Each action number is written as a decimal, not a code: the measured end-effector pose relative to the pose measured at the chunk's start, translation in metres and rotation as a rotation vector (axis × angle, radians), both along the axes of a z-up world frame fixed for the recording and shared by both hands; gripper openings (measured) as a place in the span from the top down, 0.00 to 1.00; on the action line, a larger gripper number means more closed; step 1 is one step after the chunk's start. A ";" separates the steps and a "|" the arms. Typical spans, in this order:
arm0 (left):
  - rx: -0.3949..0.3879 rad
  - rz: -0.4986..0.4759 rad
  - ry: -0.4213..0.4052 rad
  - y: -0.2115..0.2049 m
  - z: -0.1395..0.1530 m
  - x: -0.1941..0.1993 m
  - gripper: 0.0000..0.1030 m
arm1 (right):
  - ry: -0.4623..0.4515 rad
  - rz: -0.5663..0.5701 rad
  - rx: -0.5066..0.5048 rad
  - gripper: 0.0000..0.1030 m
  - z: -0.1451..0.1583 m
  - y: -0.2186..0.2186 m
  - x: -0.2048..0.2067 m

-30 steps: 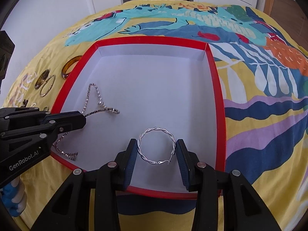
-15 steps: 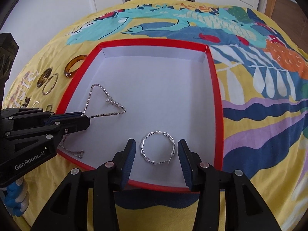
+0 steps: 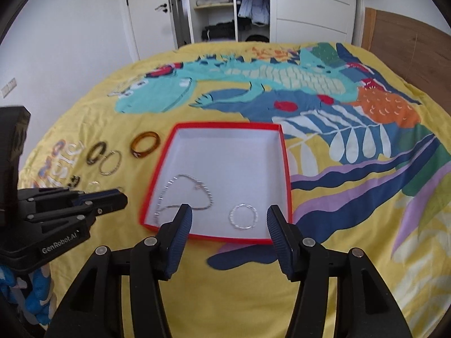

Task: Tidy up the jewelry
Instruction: 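Open both tools to release the necklace and hoop, then withdraw, then grasp the small silver ring with the right tool, then carry the small silver ring into the red box with the right tool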

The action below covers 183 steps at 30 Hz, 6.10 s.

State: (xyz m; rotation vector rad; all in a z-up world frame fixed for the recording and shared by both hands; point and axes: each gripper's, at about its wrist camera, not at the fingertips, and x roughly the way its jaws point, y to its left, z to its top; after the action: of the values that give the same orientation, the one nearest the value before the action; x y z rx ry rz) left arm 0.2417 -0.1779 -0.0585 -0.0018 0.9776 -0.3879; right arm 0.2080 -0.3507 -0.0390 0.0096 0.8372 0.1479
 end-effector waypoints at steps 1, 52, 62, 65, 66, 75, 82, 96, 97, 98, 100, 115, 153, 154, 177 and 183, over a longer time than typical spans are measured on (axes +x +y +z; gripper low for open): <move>0.005 0.005 -0.008 0.007 0.005 -0.006 0.94 | -0.013 0.003 0.003 0.46 0.007 0.004 -0.007; 0.036 0.274 -0.086 0.219 -0.009 -0.074 0.93 | -0.076 0.216 0.028 0.53 0.005 0.162 -0.041; -0.009 0.244 -0.054 0.211 -0.055 -0.022 0.93 | -0.034 0.239 0.066 0.58 -0.071 0.179 0.028; -0.018 0.238 -0.041 0.211 -0.067 -0.013 0.93 | -0.026 0.241 0.086 0.58 -0.087 0.182 0.042; -0.020 0.238 -0.034 0.210 -0.073 -0.010 0.93 | -0.022 0.244 0.090 0.58 -0.091 0.184 0.046; 0.010 0.240 -0.049 0.206 -0.092 -0.004 0.93 | 0.006 0.251 0.102 0.58 -0.118 0.199 0.064; 0.014 0.247 -0.060 0.208 -0.096 -0.002 0.93 | -0.004 0.253 0.096 0.58 -0.123 0.204 0.070; -0.018 0.291 -0.093 0.215 -0.090 -0.006 0.61 | -0.002 0.244 0.101 0.58 -0.129 0.206 0.074; -0.019 0.293 -0.100 0.215 -0.088 -0.007 0.61 | -0.004 0.243 0.102 0.58 -0.128 0.206 0.074; -0.018 0.291 -0.105 0.214 -0.085 -0.008 0.61 | -0.006 0.242 0.104 0.58 -0.127 0.206 0.073; -0.018 0.284 -0.111 0.212 -0.081 -0.009 0.61 | -0.008 0.243 0.106 0.58 -0.126 0.207 0.072; 0.070 0.297 -0.042 0.204 -0.109 0.007 0.61 | 0.029 0.219 0.091 0.58 -0.137 0.206 0.084; 0.083 0.313 -0.091 0.206 -0.086 -0.009 0.84 | -0.010 0.204 0.152 0.80 -0.106 0.193 0.059; 0.083 0.312 -0.094 0.205 -0.082 -0.010 0.84 | -0.014 0.204 0.153 0.80 -0.102 0.191 0.056; -0.060 -0.014 -0.107 0.006 -0.022 0.030 0.84 | -0.012 -0.003 0.097 0.80 -0.059 -0.009 0.061; -0.001 -0.047 -0.075 -0.040 -0.047 0.053 0.84 | 0.035 0.021 0.088 0.80 -0.081 -0.027 0.079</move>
State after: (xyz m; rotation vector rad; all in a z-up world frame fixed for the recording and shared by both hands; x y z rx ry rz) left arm 0.2951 -0.2182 -0.1054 0.0345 0.9048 -0.4286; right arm 0.2873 -0.3772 -0.1204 0.0867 0.8651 0.2044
